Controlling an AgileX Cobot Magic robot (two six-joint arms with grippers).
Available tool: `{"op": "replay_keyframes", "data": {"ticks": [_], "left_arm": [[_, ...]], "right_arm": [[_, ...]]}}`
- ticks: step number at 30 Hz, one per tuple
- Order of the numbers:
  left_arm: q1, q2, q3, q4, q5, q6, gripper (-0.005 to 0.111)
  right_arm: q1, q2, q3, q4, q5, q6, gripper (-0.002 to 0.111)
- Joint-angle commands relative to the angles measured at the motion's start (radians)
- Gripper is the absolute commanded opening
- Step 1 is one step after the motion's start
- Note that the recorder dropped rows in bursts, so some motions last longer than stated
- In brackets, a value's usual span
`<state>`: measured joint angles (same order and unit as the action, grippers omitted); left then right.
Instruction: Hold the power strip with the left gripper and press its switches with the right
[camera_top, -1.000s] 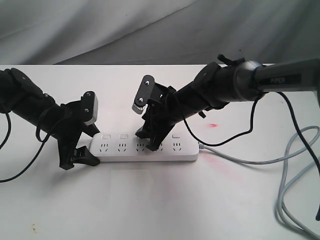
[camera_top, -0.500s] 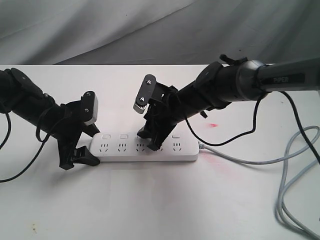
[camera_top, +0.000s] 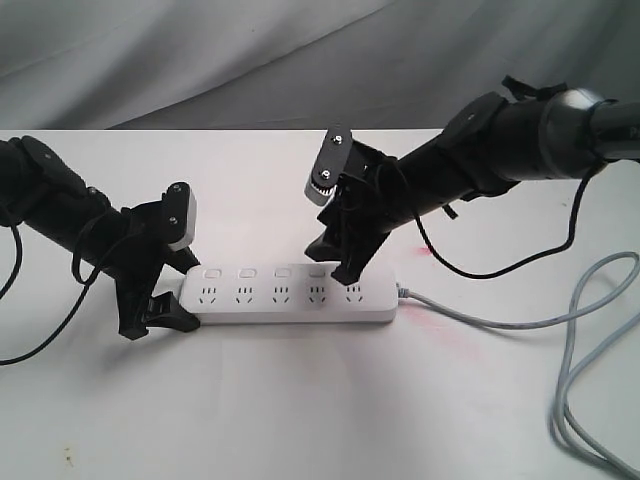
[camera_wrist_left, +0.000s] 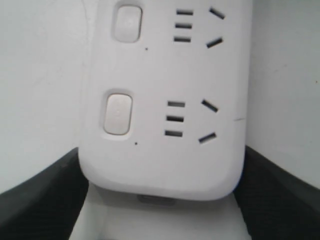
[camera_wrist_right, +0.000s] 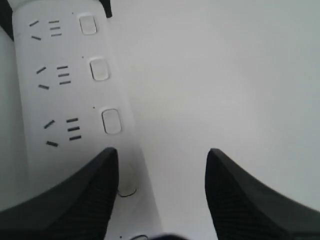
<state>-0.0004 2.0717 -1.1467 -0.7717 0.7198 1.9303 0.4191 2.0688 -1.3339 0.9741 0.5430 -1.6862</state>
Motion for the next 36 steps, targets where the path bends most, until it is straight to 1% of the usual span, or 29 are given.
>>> {"op": "replay_keyframes", "data": {"ticks": [1,15,21,36], "left_arm": [[-0.004,0.009,0.001,0.026,-0.039,0.015,0.063],[-0.004,0.009,0.001,0.026,-0.039,0.015,0.063],[-0.004,0.009,0.001,0.026,-0.039,0.015,0.063],[-0.004,0.009,0.001,0.026,-0.039,0.015,0.063]], "right_arm": [[0.000,0.030,0.006,0.023,-0.018,-0.033,0.050],[0.000,0.067,0.006,0.101,-0.040,-0.044,0.050],[0.000,0.067,0.006,0.101,-0.073,-0.046,0.050],[0.000,0.067,0.006,0.085,-0.061,-0.051,0.050]]}}
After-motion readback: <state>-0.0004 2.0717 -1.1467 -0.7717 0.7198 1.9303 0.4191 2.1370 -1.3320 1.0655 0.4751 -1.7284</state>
